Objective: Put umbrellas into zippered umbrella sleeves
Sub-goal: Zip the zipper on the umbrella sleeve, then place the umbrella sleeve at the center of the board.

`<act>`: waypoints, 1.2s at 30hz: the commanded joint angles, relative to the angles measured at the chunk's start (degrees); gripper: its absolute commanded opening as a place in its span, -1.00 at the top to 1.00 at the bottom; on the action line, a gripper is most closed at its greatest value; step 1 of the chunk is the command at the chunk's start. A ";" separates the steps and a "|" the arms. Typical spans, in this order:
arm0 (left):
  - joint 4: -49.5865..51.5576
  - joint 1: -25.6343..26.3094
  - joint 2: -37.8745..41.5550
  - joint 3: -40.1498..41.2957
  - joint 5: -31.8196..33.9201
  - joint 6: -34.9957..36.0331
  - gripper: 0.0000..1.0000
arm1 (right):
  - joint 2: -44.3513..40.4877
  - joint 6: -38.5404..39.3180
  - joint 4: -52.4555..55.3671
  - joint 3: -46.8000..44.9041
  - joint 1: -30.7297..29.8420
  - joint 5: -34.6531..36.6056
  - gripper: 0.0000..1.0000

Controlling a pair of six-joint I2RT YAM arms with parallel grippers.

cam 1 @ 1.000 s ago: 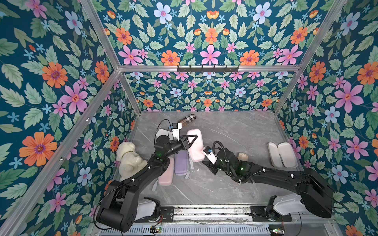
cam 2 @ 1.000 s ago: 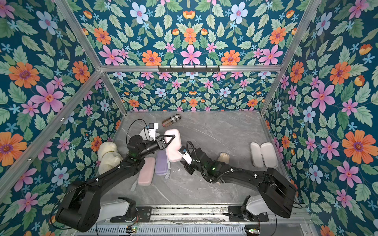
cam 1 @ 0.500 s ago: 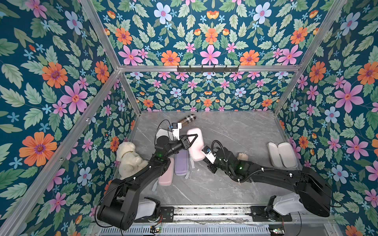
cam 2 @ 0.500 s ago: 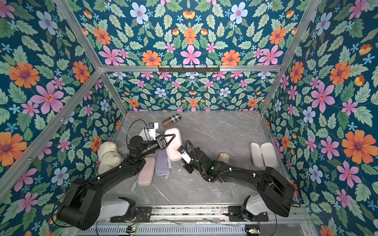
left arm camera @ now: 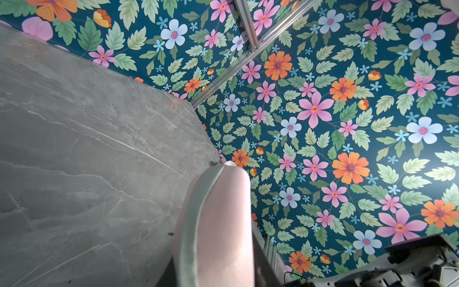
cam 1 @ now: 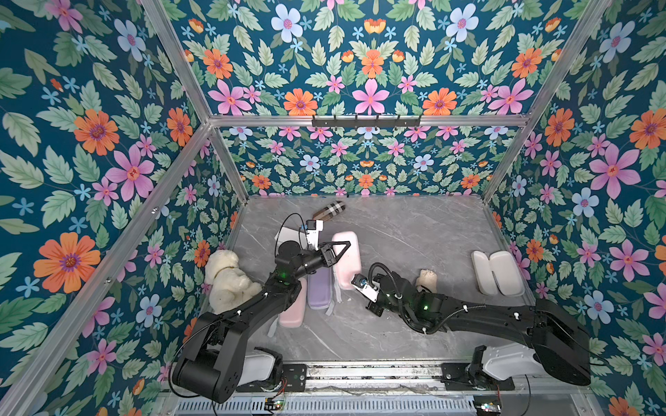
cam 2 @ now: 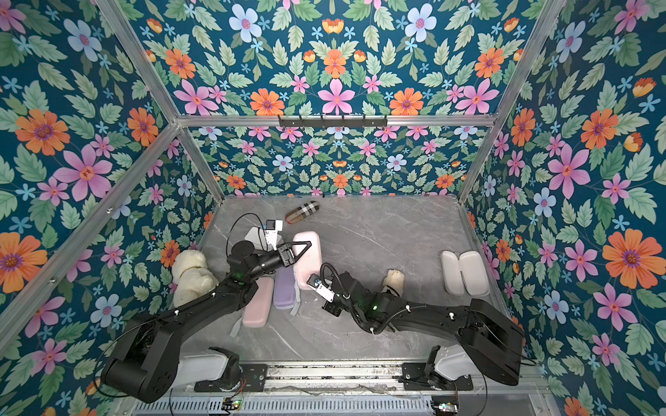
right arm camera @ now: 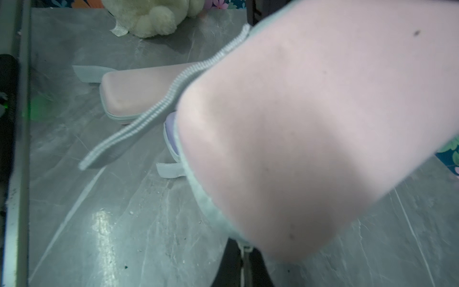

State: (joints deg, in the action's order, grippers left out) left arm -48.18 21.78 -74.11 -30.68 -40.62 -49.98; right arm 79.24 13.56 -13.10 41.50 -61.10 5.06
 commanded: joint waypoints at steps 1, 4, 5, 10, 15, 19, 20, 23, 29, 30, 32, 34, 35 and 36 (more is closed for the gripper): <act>-8.08 -0.14 0.55 1.53 8.28 0.23 1.00 | 0.36 -2.54 -4.05 -0.01 -1.03 -4.74 1.00; -9.01 -0.16 0.11 2.16 10.14 0.24 1.00 | 1.12 -6.44 -6.59 -0.07 -1.17 -6.21 1.00; -10.20 0.02 -0.27 2.46 10.61 -0.55 1.00 | 1.59 -7.94 -7.14 0.27 -1.21 -7.29 1.00; -20.38 2.39 -1.47 7.07 18.88 -5.56 1.00 | 4.95 -15.48 -11.58 3.74 -3.26 -8.69 1.00; -24.08 6.65 -2.80 9.71 26.72 -6.74 1.00 | 8.36 -25.37 -19.64 5.61 -4.21 -7.09 1.00; -25.37 9.24 -5.75 9.71 26.96 -7.81 1.00 | 10.45 -29.70 -19.75 7.68 -4.29 -5.10 1.00; -25.28 9.14 -6.20 9.97 26.49 -8.56 1.00 | 9.85 -30.11 -17.79 7.68 -4.15 -4.36 1.00; -14.47 7.31 -5.77 7.55 21.64 -6.84 1.00 | 5.36 -32.60 -10.29 4.67 -2.02 -5.45 0.58; -3.34 8.26 -11.96 1.52 12.01 -2.92 1.00 | -8.79 -38.59 10.50 -3.08 11.06 -9.67 0.13; -3.36 9.54 -13.67 0.87 11.69 -2.79 1.00 | -10.59 -39.63 13.51 -3.41 12.96 -9.82 0.07; -2.08 13.25 -17.62 -1.13 12.74 -1.85 0.99 | -13.49 -42.74 20.97 -3.10 17.46 -9.01 0.01; -0.58 15.74 -20.78 -2.93 14.28 -0.37 0.96 | -14.25 -45.70 26.46 -2.06 21.46 -9.99 0.00; 0.25 16.22 -22.22 -3.63 15.23 0.10 0.95 | -13.97 -47.19 28.94 -1.42 23.29 -10.51 0.00; 0.73 16.21 -23.16 -3.87 16.03 0.75 0.94 | -13.54 -48.14 30.48 -0.96 24.44 -10.96 0.00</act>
State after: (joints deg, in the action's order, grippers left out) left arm -48.03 37.54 -95.59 -33.43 -25.50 -51.90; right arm 65.52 -28.51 6.37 39.62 -39.20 -4.32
